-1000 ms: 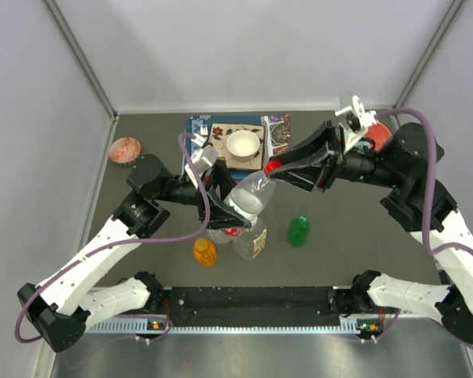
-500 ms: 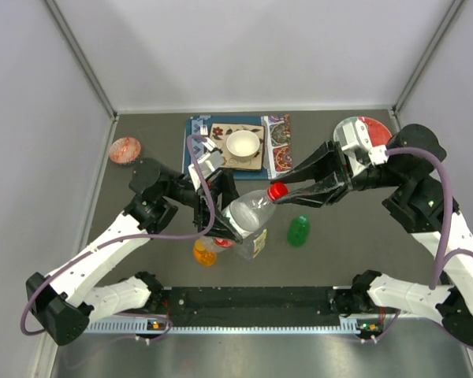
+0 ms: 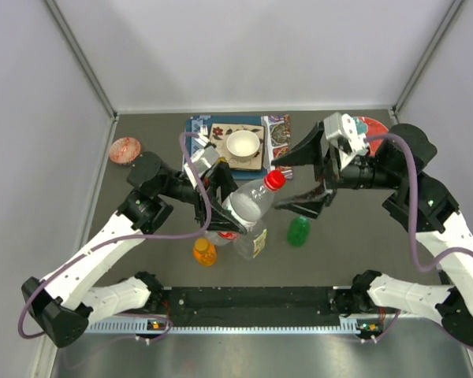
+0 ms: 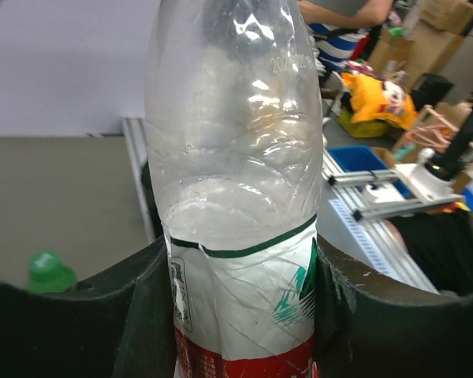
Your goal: Unscrew the bottle caps
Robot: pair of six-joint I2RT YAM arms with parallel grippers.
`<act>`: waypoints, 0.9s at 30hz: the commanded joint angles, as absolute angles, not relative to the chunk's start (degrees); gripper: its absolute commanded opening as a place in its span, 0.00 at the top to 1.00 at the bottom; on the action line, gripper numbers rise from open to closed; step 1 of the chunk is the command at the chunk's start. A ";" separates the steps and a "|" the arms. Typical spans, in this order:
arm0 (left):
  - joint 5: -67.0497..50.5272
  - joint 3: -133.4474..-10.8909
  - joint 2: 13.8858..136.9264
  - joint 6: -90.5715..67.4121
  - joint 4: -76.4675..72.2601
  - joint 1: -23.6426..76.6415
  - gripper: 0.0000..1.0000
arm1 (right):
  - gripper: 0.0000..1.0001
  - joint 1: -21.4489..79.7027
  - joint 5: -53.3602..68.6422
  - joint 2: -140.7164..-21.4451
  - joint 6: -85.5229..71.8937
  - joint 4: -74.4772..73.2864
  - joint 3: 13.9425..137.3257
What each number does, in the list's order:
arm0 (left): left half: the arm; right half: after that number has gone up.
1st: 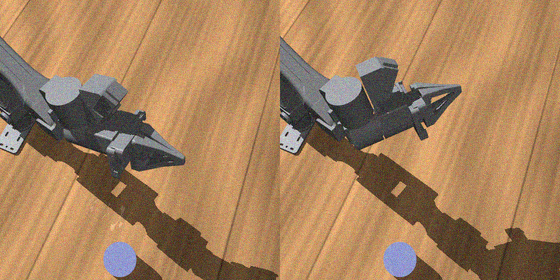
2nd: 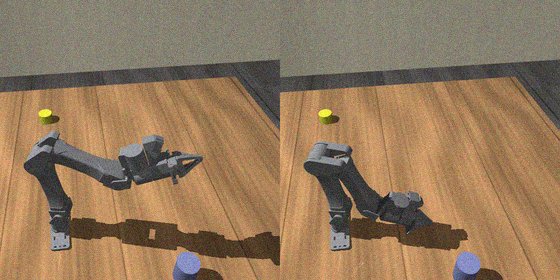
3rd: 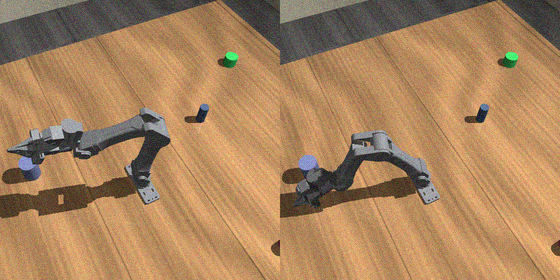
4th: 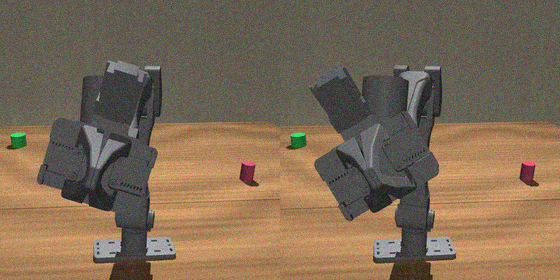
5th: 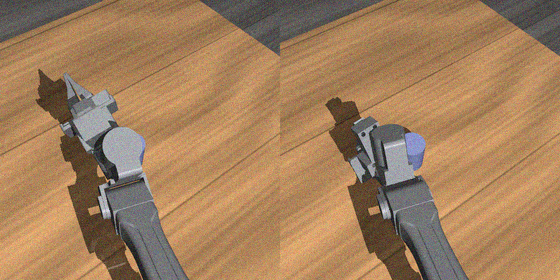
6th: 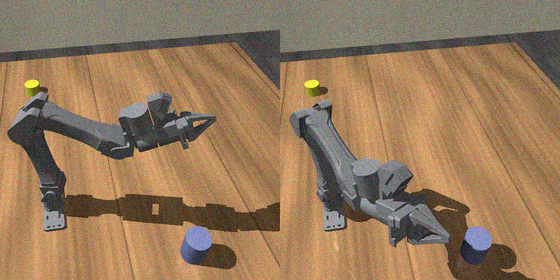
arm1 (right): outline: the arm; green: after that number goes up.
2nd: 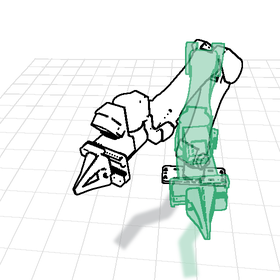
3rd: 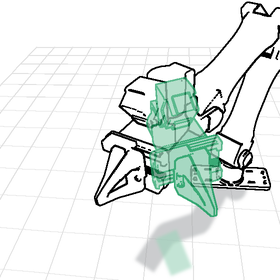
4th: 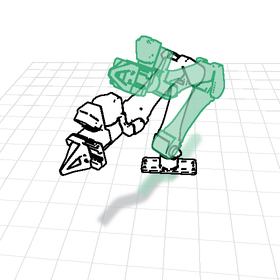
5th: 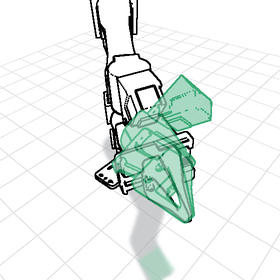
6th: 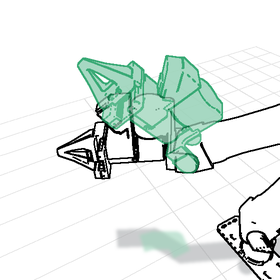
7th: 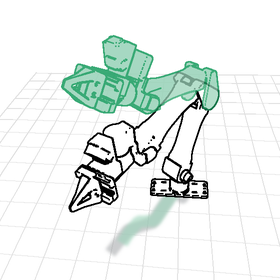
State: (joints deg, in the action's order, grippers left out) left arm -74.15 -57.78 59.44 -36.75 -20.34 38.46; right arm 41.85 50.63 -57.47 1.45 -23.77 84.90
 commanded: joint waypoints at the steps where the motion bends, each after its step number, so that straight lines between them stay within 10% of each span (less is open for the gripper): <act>1: -66.37 -62.49 57.13 -24.89 -12.09 38.23 0.51 | 0.06 41.66 24.69 -56.51 -10.97 -21.97 87.97; 27: 8.52 -65.39 54.75 4.57 10.37 53.52 0.50 | 0.14 44.03 -2.02 -63.89 -37.09 -18.01 90.44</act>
State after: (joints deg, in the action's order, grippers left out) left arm -2.50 -62.89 54.26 -0.14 10.46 50.76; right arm 42.46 -0.01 -60.69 -36.69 -16.51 87.50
